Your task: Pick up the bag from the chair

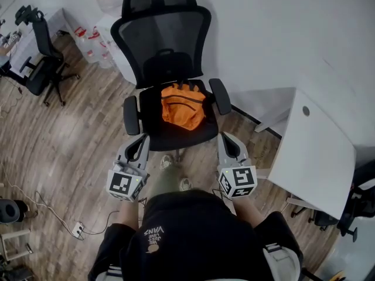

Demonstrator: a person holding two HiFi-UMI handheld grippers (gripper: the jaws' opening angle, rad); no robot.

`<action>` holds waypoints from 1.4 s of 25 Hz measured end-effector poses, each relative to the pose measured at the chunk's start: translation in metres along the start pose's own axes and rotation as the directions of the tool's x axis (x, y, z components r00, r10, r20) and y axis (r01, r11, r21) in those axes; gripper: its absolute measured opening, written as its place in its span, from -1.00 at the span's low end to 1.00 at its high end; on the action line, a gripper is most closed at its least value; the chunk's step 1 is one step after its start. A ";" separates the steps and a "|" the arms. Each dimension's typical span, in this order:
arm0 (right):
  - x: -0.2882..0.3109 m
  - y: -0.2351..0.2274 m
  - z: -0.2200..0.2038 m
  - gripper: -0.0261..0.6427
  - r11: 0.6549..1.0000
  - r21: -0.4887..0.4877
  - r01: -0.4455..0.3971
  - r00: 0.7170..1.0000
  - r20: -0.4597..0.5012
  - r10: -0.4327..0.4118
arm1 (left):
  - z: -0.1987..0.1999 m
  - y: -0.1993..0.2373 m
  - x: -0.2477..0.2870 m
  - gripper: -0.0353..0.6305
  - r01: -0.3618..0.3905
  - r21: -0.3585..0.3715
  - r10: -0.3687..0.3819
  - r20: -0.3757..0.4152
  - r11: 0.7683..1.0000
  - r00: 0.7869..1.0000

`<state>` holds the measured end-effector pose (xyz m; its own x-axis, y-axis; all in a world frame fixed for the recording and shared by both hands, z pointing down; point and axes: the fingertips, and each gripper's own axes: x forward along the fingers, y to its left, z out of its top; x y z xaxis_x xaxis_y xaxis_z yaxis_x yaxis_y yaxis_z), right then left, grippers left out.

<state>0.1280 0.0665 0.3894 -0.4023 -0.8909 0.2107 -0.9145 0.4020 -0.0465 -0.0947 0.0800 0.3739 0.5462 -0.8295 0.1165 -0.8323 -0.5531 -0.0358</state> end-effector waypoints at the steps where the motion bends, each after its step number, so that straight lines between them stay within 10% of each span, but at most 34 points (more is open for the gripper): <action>1: 0.004 0.000 0.001 -0.93 1.000 0.001 0.002 1.000 0.001 -0.002 | 0.001 0.003 0.003 -0.88 0.002 0.001 -0.002 -0.003 1.000 1.000; 35: 0.159 -0.039 -0.004 -0.93 0.987 0.038 0.155 0.988 -0.033 -0.153 | -0.040 0.111 0.153 -0.88 0.187 0.011 -0.186 -0.047 0.982 0.981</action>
<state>0.0996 -0.0898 0.4285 -0.2556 -0.9345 0.2478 -0.9667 0.2509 -0.0508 -0.1078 -0.1051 0.4270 0.6865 -0.7076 0.1676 -0.7146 -0.6991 -0.0244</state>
